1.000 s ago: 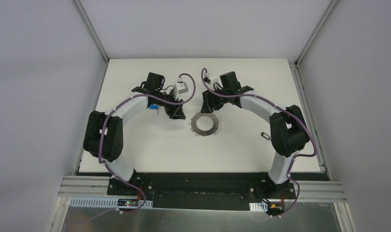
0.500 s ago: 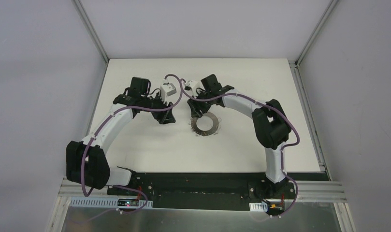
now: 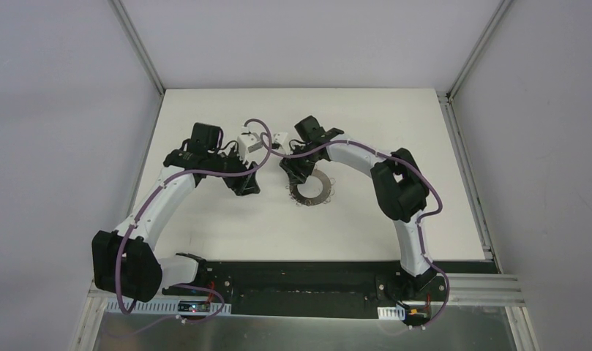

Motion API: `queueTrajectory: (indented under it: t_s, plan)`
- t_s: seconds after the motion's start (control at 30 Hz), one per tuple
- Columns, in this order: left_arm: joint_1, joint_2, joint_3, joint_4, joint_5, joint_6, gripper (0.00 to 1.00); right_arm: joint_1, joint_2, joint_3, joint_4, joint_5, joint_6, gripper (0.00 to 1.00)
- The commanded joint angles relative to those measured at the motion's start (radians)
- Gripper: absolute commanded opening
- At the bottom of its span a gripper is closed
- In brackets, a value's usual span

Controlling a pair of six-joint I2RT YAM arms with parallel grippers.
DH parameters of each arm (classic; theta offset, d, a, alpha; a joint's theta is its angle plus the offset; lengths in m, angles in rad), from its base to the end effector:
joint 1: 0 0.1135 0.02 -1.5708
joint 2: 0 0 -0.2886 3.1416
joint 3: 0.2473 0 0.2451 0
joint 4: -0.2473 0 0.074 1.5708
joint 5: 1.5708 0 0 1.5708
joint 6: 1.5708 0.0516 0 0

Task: Put the keys on the keyring

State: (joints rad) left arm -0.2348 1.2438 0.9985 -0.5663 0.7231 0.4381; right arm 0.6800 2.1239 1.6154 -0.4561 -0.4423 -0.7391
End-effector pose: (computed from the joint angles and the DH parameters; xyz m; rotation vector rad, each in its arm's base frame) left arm 0.2352 -0.0914 0.3056 1.0493 1.9853 -0.7455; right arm 0.3571 0.3172 0.1966 -1.7446 1.7644 0.5334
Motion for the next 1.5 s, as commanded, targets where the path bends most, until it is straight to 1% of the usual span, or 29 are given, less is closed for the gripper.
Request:
queueTrajectory:
  t_s: [0.0,0.2,0.47,0.57,0.67,0.73,0.97,1.13,1.47]
  plan:
    - [0.003,-0.046,-0.005,-0.022,-0.033,0.021,0.62,0.005,-0.046,0.024,-0.016,-0.019,-0.004,0.53]
    - [0.003,-0.070,-0.021,-0.020,-0.048,0.016,0.63,0.006,-0.131,-0.048,-0.016,-0.005,0.021,0.53]
    - [0.003,-0.075,-0.014,0.000,-0.079,-0.027,0.65,0.006,-0.243,-0.173,-0.043,0.017,0.142,0.53]
    - [0.003,-0.069,-0.013,0.025,-0.078,-0.060,0.67,0.006,-0.274,-0.213,-0.037,0.065,0.184,0.52]
    - [0.003,-0.062,-0.006,0.036,-0.078,-0.084,0.68,0.002,-0.298,-0.243,-0.037,0.154,0.220,0.51]
    - [0.002,-0.059,-0.002,0.038,-0.082,-0.089,0.69,-0.011,-0.313,-0.260,-0.033,0.191,0.236,0.51]
    - [0.002,-0.049,0.003,0.044,-0.082,-0.103,0.70,-0.108,-0.321,-0.273,-0.031,0.220,0.260,0.49]
    - [0.002,-0.037,0.008,0.043,-0.074,-0.107,0.69,-0.182,-0.279,-0.245,-0.045,0.187,0.271,0.49]
    - [0.002,-0.032,0.011,0.039,-0.069,-0.105,0.69,-0.276,-0.164,-0.178,-0.105,0.025,0.288,0.49]
